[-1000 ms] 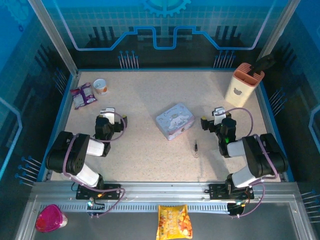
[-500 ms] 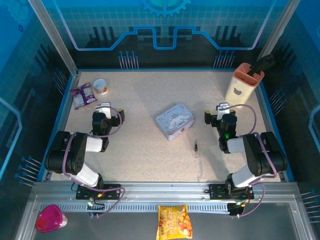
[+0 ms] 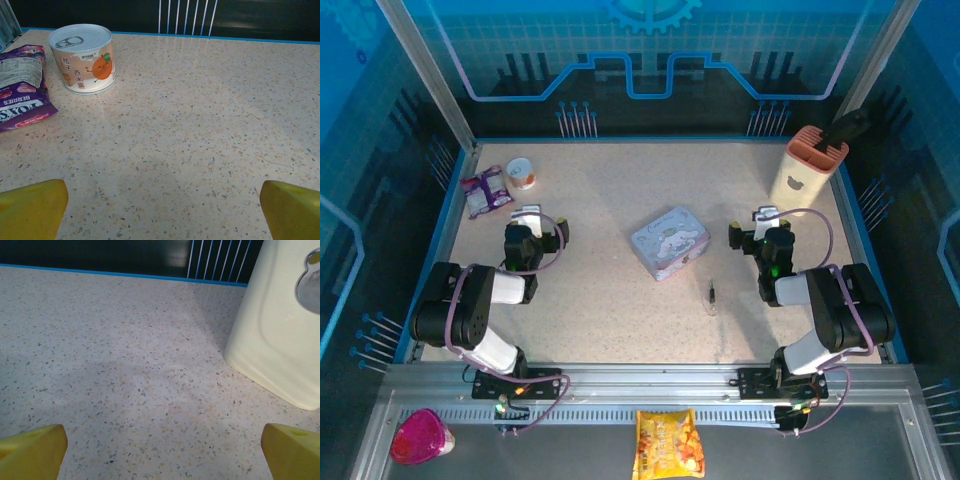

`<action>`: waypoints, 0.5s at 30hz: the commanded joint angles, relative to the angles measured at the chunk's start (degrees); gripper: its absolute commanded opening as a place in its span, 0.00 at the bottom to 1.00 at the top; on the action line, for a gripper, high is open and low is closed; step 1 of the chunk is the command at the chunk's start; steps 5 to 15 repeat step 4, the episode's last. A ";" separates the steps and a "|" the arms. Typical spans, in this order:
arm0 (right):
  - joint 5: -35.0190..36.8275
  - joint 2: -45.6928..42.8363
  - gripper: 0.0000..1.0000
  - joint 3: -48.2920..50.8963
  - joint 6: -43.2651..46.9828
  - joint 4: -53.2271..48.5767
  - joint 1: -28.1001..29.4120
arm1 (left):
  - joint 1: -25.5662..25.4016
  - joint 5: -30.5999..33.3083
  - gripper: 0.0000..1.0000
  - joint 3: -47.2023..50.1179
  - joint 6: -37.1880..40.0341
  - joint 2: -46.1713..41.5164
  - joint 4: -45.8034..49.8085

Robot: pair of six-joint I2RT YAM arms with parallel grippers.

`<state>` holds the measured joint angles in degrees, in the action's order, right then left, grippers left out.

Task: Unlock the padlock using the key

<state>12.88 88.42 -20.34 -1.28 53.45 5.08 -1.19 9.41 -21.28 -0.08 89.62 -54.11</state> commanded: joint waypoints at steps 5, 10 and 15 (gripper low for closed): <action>1.88 0.09 1.00 -0.84 -0.38 1.30 -0.07 | 0.22 0.70 0.99 0.18 -0.92 -0.60 -0.52; 1.88 0.09 1.00 -0.84 -0.38 1.30 -0.07 | 0.22 0.70 0.99 0.18 -0.92 -0.60 -0.52; 1.88 0.09 1.00 -0.84 -0.38 1.30 -0.07 | 0.22 0.70 0.99 0.18 -0.92 -0.60 -0.52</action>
